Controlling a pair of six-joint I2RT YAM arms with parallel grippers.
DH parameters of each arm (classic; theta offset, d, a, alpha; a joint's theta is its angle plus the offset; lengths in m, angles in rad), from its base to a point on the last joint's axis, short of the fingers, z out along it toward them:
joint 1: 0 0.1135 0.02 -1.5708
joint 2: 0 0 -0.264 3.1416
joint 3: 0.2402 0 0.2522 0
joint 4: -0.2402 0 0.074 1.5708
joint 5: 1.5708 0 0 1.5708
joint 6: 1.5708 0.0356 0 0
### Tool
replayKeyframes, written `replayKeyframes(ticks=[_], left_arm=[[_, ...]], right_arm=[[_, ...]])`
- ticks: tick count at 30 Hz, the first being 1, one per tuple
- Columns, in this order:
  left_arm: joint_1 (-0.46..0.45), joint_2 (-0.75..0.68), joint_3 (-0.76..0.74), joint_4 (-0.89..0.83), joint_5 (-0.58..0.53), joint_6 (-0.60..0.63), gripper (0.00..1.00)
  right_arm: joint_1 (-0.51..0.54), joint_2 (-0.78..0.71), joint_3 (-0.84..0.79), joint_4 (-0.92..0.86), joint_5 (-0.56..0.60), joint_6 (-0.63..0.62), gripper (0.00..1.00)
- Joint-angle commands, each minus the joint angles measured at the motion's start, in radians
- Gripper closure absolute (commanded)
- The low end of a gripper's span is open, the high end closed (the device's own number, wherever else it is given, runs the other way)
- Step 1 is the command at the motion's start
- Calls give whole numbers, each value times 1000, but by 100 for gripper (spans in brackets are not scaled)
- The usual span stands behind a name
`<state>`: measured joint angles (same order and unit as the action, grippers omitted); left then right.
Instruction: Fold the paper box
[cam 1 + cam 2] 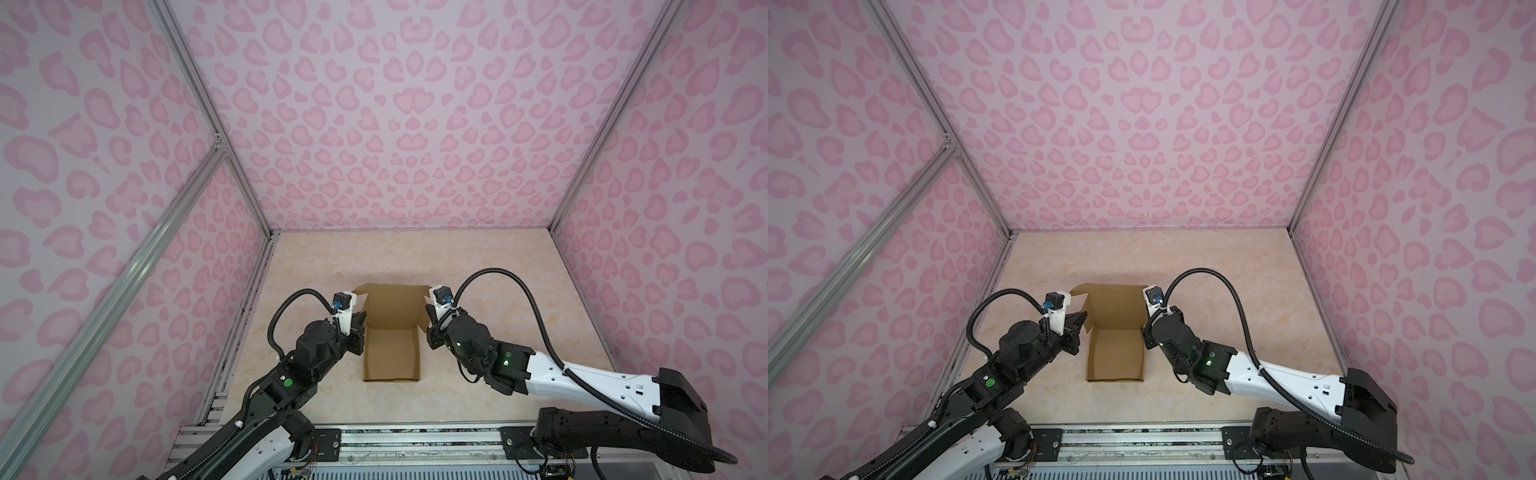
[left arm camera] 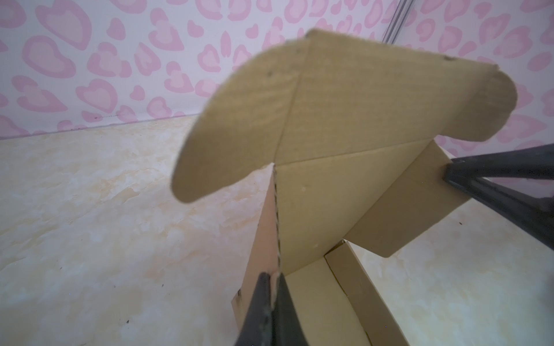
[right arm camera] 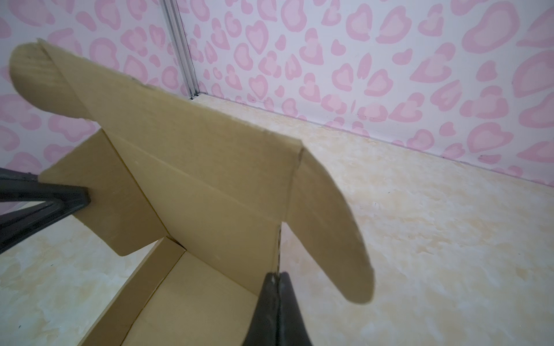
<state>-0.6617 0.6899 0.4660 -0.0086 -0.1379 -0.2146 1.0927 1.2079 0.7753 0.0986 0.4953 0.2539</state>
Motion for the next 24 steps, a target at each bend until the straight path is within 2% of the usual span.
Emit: replayKeyframes(ticks=[1, 12, 24], left_arm=[[-7, 23, -21, 138, -24, -55, 96], [-28, 34, -68, 192, -58, -84, 96], [-37, 28, -144, 244, -100, -104, 96]], right_arm=[[20, 29, 23, -35, 78, 45, 100], [55, 140, 129, -128, 207, 95, 100], [58, 247, 234, -224, 246, 176, 100]])
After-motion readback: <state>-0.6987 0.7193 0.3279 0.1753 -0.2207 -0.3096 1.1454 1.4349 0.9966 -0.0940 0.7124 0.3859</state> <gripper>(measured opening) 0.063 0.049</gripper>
